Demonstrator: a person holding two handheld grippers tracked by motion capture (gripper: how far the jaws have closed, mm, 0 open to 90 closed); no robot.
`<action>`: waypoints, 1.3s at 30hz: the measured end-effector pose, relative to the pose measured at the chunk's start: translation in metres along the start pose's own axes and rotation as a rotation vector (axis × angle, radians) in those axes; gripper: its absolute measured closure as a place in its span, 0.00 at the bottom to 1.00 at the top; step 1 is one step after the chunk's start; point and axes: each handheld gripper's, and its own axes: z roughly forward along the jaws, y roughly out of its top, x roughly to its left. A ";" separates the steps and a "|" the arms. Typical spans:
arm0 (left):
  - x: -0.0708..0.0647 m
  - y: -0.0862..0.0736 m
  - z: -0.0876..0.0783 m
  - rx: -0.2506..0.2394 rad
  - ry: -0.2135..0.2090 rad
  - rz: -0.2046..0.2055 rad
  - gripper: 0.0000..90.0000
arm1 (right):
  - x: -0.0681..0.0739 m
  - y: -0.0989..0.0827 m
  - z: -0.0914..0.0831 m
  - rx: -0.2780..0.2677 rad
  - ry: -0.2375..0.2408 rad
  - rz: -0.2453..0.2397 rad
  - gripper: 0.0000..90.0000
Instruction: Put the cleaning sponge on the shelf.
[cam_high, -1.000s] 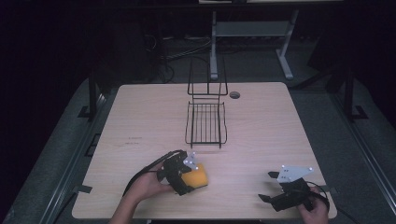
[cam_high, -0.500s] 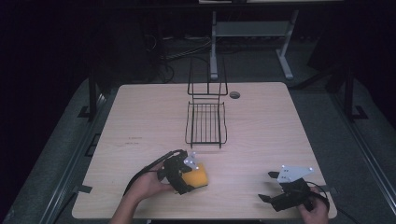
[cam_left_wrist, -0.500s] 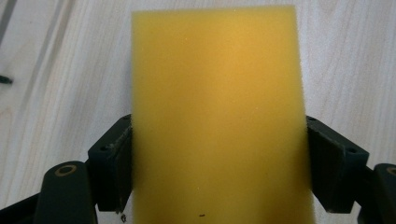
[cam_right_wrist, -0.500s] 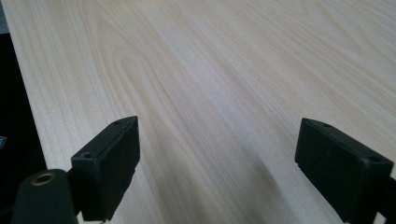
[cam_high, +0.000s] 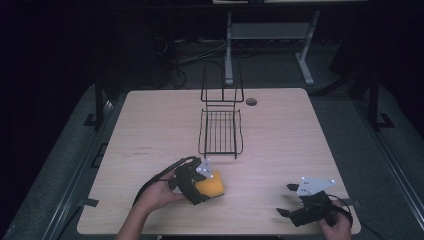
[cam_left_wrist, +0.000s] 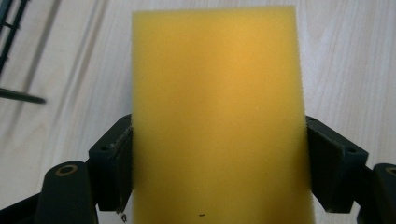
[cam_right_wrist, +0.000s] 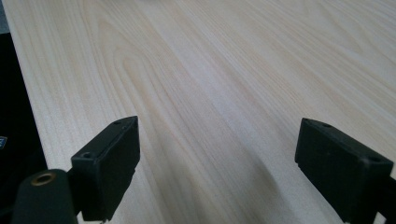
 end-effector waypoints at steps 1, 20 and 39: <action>0.000 0.000 -0.001 -0.002 0.002 -0.001 0.24 | 0.000 0.000 0.000 0.000 0.000 0.000 0.15; 0.013 0.004 -0.014 -0.026 0.006 -0.008 0.24 | 0.000 0.000 0.000 0.002 -0.002 0.001 0.15; 0.032 0.019 -0.021 -0.056 -0.007 -0.014 0.24 | -0.003 -0.002 -0.002 -0.009 -0.008 0.011 0.15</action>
